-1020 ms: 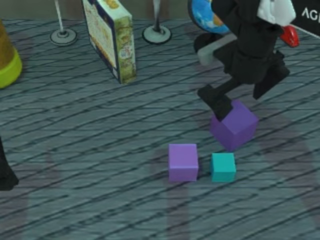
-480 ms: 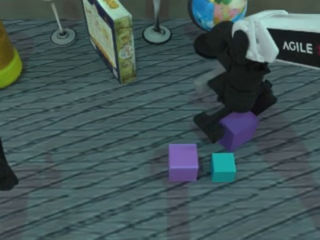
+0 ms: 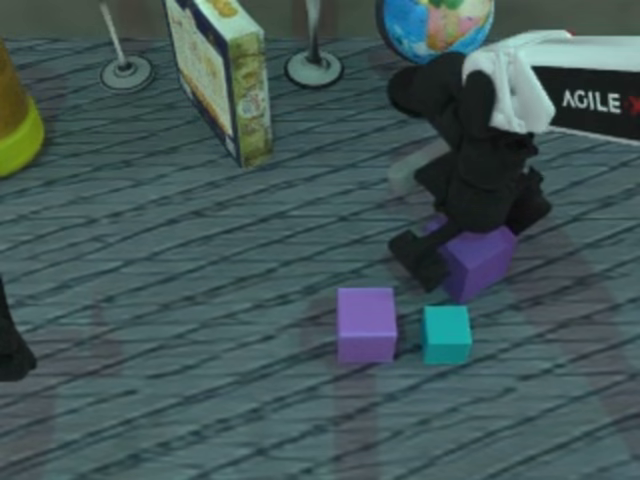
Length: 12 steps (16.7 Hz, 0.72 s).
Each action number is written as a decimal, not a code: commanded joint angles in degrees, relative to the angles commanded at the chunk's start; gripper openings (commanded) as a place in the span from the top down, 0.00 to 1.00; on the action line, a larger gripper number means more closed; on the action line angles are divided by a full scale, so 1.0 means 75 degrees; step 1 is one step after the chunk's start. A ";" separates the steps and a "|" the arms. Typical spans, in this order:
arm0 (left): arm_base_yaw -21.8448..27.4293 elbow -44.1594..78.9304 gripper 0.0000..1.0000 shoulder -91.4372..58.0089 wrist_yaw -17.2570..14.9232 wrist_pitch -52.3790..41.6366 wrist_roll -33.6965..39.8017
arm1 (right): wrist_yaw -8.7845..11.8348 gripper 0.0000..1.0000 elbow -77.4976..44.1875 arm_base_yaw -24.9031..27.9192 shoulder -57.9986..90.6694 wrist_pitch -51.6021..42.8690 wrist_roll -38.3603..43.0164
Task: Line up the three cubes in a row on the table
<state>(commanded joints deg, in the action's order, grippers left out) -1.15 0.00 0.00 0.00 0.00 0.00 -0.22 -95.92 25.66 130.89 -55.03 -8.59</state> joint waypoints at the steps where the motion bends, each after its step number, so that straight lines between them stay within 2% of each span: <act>1: 0.0000 0.0000 0.00 0.0000 0.0000 0.0000 0.0000 | 0.0000 0.30 0.0000 0.0000 0.0000 0.0000 0.0000; 10: 0.0000 0.0000 0.00 0.0000 0.0000 0.0000 0.0000 | 0.0000 0.98 0.0000 0.0000 0.0000 0.0000 0.0000; 12: 0.0000 0.0000 0.00 0.0000 0.0000 0.0000 0.0000 | 0.0000 1.00 0.0000 0.0000 0.0000 0.0000 0.0000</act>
<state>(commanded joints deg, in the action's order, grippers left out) -1.15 0.00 0.00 0.00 0.00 0.00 -0.22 -95.92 25.66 130.89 -55.03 -8.59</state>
